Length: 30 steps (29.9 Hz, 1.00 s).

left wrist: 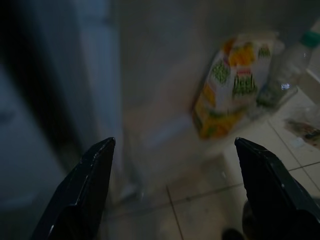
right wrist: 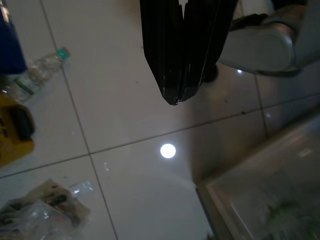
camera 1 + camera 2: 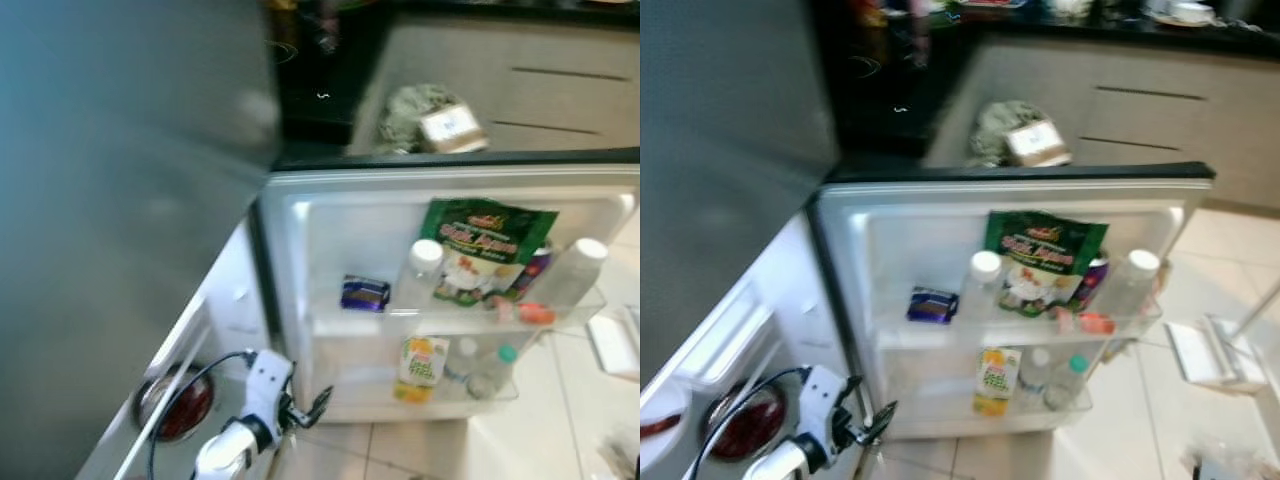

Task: Restocking fridge

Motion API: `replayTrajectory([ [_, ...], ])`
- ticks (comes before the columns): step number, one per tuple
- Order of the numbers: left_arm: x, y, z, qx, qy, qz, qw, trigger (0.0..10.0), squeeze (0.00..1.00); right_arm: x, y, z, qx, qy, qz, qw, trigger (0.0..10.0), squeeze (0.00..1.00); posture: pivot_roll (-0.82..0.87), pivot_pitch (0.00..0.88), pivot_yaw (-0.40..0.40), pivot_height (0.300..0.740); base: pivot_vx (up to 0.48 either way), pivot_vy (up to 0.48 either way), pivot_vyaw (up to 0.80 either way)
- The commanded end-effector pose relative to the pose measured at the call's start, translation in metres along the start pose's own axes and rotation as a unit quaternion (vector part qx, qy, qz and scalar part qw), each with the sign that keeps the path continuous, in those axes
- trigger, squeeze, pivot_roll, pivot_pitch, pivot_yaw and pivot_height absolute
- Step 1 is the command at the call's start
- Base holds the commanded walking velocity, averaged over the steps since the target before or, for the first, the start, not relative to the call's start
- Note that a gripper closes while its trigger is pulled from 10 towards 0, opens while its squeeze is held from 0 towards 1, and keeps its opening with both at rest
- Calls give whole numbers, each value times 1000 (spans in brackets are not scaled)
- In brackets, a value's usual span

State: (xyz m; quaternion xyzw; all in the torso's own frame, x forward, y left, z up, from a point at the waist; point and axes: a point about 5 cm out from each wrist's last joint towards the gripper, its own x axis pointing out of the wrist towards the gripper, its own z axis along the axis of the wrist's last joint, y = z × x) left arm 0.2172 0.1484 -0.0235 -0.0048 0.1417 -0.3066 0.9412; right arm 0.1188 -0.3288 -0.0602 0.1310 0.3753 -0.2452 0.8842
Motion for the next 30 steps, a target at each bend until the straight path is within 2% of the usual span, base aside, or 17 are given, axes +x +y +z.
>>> replayTrajectory([
  [1, 2, 0, 1, -1, 2, -16, 1000, 10000, 0, 0, -2, 0, -1, 4, -5, 1000, 10000, 0, -8, 0, -52, 663, 0, 0, 0],
  [5, 0, -1, -1, -20, 10, -40, 999, 10000, 0, -1, -2, -1, 0, 6, -6, 1000, 10000, 0, -8, 0, -51, 663, 0, 0, 0],
  [12, -1, -4, -5, -36, 26, -62, 997, 10000, 0, -1, -2, -3, 0, 9, -8, 1000, 10000, 0, -9, 0, -50, 663, 0, -479, 0],
  [20, 0, -4, -5, -44, 25, -61, 997, 10000, 0, -1, -2, -4, -2, 11, -8, 1000, 10000, 0, -9, 0, -50, 663, 0, -480, 0],
  [30, 1, -1, -4, -46, 25, -46, 998, 10000, 0, -1, -2, -4, -3, 15, -8, 1000, 10000, 0, -9, 0, -51, 663, 0, 0, 0],
])
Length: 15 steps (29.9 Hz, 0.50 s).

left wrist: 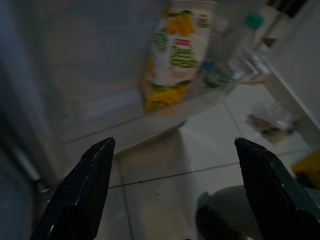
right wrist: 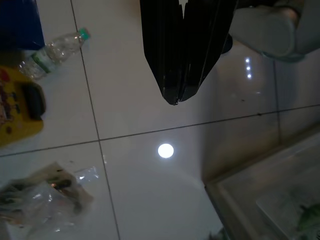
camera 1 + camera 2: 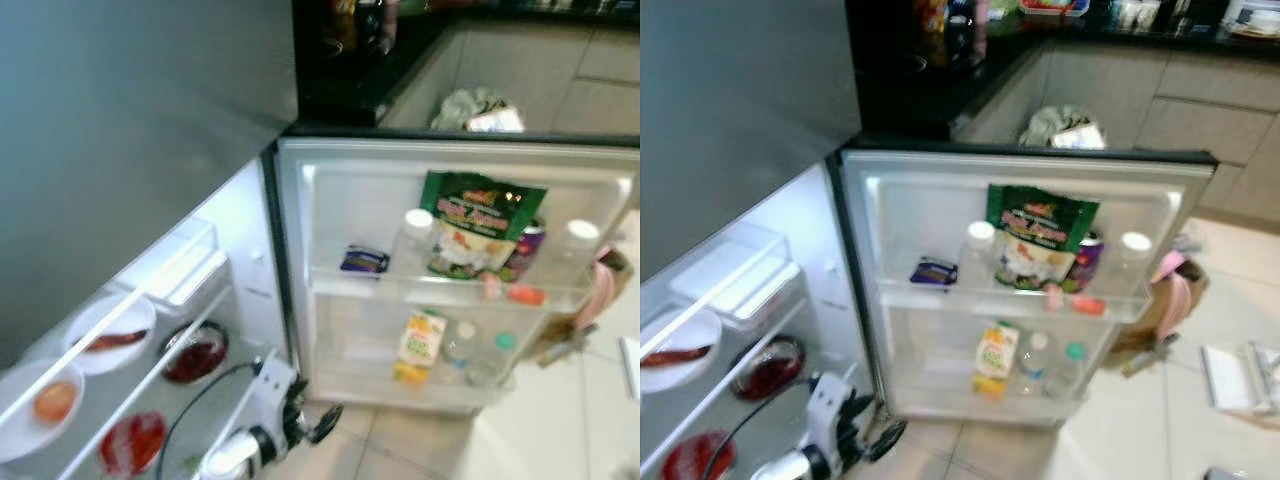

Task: Restocking fridge

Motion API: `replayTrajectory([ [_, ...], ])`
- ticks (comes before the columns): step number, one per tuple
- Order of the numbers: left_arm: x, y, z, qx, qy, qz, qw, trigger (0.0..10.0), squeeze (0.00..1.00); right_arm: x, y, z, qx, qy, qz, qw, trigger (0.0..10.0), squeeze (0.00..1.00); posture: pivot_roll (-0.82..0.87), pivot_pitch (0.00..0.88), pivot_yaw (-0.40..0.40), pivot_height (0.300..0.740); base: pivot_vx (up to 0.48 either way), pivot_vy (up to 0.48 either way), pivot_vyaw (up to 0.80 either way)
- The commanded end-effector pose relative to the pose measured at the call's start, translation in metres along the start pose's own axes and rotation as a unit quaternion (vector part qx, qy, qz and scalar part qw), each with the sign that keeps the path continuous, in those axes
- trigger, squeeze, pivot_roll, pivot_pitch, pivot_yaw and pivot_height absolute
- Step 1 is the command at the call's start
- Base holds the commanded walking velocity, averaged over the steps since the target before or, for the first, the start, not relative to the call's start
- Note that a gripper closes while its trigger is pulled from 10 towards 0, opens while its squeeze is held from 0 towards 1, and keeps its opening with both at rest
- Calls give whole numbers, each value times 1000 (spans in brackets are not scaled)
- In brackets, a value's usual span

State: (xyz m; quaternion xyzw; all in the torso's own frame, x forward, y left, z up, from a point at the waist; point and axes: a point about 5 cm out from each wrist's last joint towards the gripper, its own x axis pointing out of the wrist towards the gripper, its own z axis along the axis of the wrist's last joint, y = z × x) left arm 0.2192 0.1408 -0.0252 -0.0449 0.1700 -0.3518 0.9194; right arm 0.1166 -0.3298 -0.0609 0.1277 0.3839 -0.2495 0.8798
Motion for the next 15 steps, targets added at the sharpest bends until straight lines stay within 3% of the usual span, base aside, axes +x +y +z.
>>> replayTrajectory([
  [1, -6, 3, -5, -7, 10, 9, 1000, 10000, 0, 0, 1, -4, 1, 8, 0, 1000, 10000, 0, -9, 0, -51, 663, 0, 0, 0],
  [8, -9, 3, -12, -11, 27, 19, 999, 10000, 0, 0, 3, -3, -1, 8, 12, 1000, 10000, 0, -10, 0, -50, 663, 0, 0, 0],
  [15, -26, 3, -36, -41, 78, 53, 995, 10000, 0, 1, 7, -4, -3, 9, 28, 1000, 10000, 0, -13, 0, -47, 693, 0, 0, 0],
])
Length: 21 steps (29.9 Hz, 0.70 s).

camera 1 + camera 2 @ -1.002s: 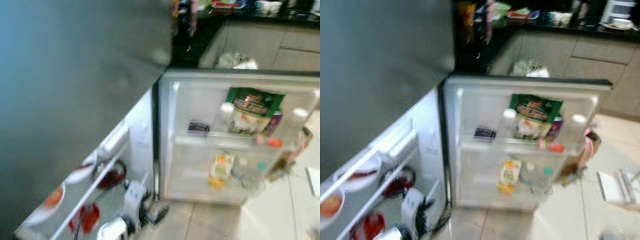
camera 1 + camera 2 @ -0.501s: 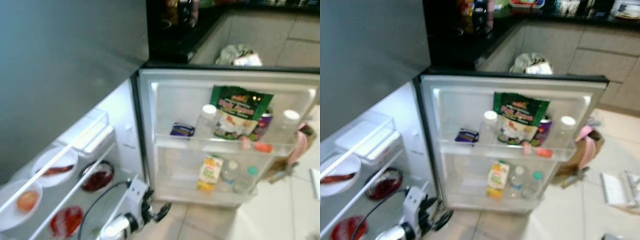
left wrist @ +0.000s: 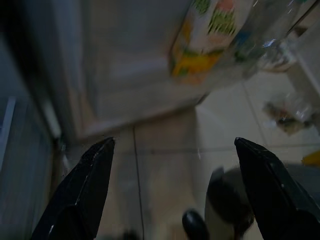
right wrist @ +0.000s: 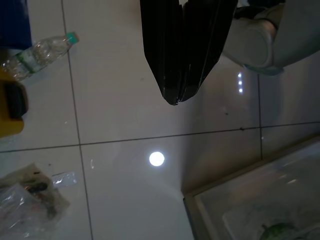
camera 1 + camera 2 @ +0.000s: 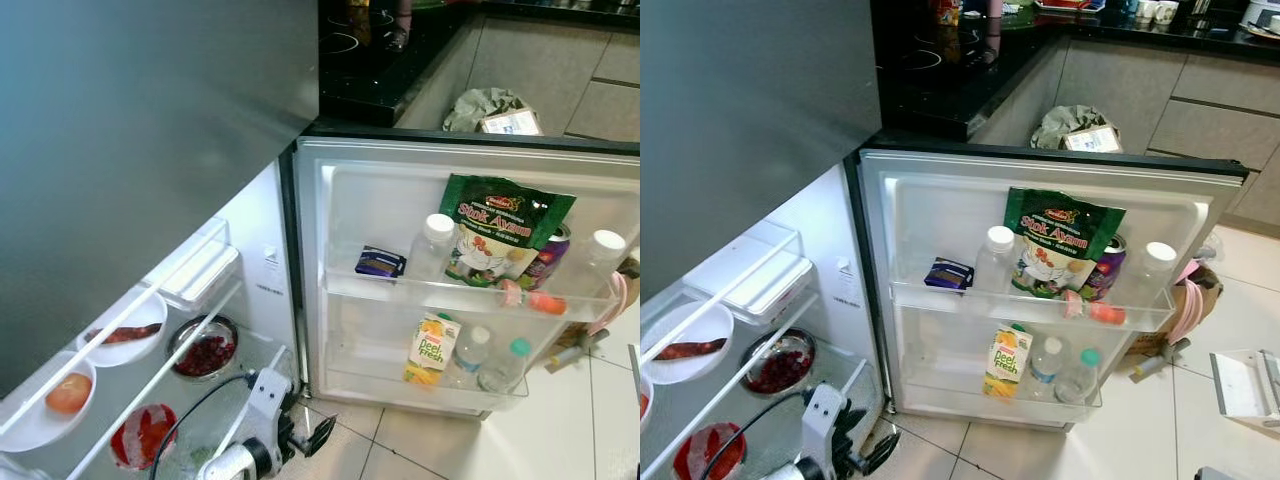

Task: Restocking fridge

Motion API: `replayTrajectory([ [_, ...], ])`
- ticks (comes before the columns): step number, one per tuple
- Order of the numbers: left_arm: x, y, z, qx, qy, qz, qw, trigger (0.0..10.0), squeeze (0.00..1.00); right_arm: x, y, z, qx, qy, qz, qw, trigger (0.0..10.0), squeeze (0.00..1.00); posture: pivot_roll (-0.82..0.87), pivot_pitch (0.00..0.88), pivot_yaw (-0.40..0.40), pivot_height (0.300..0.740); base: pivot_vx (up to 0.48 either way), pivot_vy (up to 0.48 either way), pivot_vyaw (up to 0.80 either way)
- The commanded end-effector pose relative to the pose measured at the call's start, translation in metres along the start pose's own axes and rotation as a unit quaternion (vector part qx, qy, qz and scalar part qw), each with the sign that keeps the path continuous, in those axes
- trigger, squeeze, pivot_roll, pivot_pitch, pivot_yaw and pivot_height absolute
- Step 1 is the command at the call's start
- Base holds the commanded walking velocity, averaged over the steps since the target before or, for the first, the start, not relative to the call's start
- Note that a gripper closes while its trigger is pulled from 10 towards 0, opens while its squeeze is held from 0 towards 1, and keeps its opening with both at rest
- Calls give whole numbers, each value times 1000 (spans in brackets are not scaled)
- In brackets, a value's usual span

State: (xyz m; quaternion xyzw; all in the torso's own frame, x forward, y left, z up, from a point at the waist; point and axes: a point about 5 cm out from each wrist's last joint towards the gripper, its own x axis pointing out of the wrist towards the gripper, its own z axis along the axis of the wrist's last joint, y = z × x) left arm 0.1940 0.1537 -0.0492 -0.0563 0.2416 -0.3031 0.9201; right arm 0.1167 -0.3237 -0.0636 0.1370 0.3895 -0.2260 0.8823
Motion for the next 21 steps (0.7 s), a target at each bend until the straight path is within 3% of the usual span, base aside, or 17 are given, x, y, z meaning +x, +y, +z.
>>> replayTrajectory([
  [1, -9, 6, -9, -3, 27, 17, 999, 10000, 0, 1, 2, 0, 1, 2, 7, 1000, 10000, 0, -13, 0, -47, 703, 0, 0, 0],
  [12, -26, 6, -37, -36, 82, 54, 994, 10000, 0, 1, 5, -4, 5, 8, 19, 1000, 10000, 0, -16, 0, -42, 740, 0, 0, 0],
  [14, -36, 3, -52, -57, 116, 69, 989, 10000, 0, 1, 9, -7, 5, 13, 26, 1000, 10000, 0, -17, 0, -40, 740, 0, 0, 0],
  [21, -52, -1, -74, -83, 165, 93, 978, 10000, 0, 1, 13, -12, 3, 21, 35, 999, 10000, 0, -17, 0, -38, 740, 0, 0, 0],
])
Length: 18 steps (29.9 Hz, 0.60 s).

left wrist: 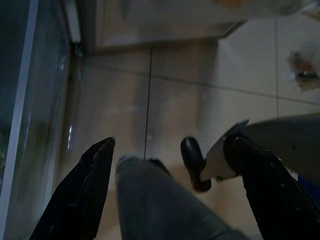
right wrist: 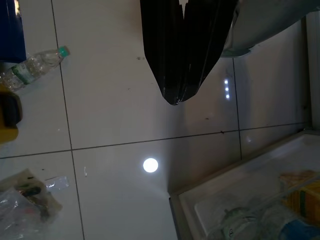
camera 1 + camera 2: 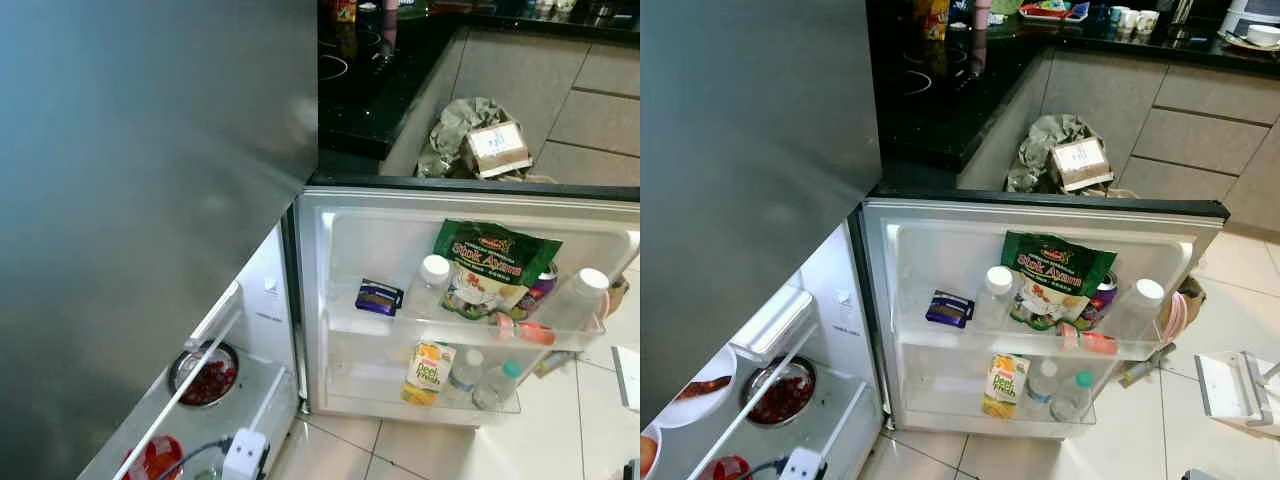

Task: Restocking fridge

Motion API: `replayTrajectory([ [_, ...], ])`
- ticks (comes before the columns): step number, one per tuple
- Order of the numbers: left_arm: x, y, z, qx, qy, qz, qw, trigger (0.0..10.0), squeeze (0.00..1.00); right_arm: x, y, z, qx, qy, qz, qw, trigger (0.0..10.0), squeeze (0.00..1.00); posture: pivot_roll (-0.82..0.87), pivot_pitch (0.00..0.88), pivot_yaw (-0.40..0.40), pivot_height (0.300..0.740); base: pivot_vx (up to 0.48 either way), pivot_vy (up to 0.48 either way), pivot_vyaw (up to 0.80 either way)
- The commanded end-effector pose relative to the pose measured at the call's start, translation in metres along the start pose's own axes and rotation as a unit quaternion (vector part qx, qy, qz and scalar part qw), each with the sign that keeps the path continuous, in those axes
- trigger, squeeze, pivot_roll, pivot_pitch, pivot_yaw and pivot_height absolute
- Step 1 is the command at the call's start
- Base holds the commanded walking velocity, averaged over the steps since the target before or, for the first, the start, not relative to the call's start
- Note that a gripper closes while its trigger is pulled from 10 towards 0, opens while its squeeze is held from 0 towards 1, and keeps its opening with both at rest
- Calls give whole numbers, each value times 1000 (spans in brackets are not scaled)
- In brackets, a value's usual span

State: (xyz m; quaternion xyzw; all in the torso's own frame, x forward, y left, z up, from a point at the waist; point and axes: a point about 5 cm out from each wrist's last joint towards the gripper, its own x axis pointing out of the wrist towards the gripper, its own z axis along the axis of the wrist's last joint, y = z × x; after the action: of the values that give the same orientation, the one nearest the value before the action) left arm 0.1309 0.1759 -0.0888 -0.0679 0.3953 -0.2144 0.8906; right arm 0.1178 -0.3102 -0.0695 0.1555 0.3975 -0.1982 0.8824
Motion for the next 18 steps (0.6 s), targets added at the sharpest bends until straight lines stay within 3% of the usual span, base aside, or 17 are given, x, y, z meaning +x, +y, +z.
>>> replayTrajectory([
  [1, -9, 7, -14, -9, 32, 21, 999, 10000, 0, 0, 2, -4, -1, 8, 6, 1000, 10000, 0, -18, 0, -37, 740, 0, 0, 0],
  [7, -15, 8, -27, -37, 58, 44, 997, 10000, 0, 0, 5, -9, -2, 15, 10, 1000, 10000, 0, -16, 0, -35, 740, 0, 0, 0],
  [9, -17, 9, -35, -64, 72, 69, 993, 10000, 0, 0, 8, -14, -9, 24, 3, 1000, 10000, 0, -17, 0, -34, 740, 0, 0, 0],
  [12, -18, 9, -38, -79, 77, 91, 990, 10000, 0, 0, 10, -25, -47, 55, -25, 997, 10000, 0, -28, 0, -32, 740, 0, 0, 0],
  [18, -10, 8, -30, -83, 72, 115, 987, 10000, 0, -1, 24, -44, -109, 94, -14, 990, 10000, 0, -27, 0, -40, 740, 0, 0, 0],
])
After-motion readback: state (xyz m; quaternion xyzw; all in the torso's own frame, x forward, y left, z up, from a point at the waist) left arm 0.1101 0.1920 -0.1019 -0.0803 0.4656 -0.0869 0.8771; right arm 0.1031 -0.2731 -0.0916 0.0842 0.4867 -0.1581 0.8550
